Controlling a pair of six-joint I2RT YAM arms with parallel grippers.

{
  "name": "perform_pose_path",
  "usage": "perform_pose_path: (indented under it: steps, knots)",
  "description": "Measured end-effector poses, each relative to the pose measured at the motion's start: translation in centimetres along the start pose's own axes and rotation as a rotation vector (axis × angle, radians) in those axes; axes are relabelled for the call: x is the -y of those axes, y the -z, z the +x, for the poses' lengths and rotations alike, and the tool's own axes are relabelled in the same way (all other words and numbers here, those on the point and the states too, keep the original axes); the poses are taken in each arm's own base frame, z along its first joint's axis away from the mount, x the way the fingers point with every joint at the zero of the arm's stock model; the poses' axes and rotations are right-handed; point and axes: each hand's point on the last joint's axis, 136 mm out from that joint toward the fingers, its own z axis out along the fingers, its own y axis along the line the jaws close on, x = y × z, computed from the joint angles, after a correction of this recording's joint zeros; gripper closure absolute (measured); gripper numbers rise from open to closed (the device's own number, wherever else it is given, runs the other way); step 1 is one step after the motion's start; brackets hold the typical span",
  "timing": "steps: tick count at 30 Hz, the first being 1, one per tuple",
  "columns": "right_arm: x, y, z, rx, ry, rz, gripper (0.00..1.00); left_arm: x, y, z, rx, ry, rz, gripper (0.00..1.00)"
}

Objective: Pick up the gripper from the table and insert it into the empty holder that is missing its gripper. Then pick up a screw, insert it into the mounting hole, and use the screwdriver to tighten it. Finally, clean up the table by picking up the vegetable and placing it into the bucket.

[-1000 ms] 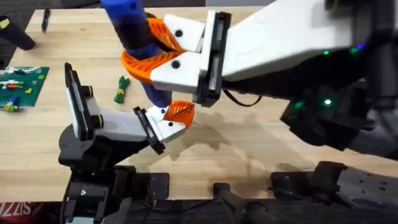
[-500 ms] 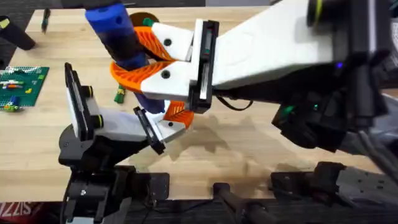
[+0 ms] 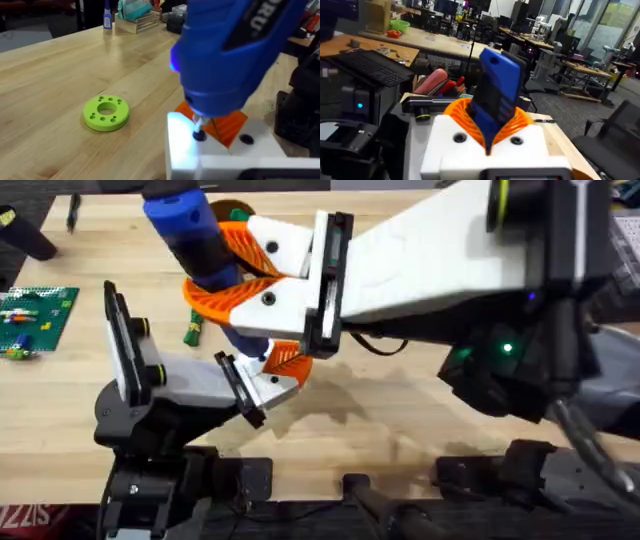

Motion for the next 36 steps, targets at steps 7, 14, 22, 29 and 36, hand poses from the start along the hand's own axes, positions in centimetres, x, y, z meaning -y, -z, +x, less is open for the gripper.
perform_pose_path:
  steps: [7,14,22,29,36]
  knots:
    - [0.0,0.0,0.2,-0.007,0.0,-0.001,0.99,0.0,0.0,0.0,0.0,0.0,0.0,0.982]
    - [-0.1,0.0,0.7,-0.028,-0.012,-0.005,0.99,0.0,0.0,0.0,-0.001,0.001,0.001,0.982]
    - [-0.1,0.0,0.7,-0.029,-0.013,-0.004,0.99,0.0,0.0,0.0,0.0,0.001,0.001,0.982]
    - [0.7,0.4,-4.6,0.19,0.111,0.037,0.991,0.0,0.0,0.0,0.0,0.0,0.001,0.982]
    - [1.9,1.1,-5.7,0.219,0.146,0.069,0.991,0.0,0.0,0.0,0.0,0.0,0.001,0.982]
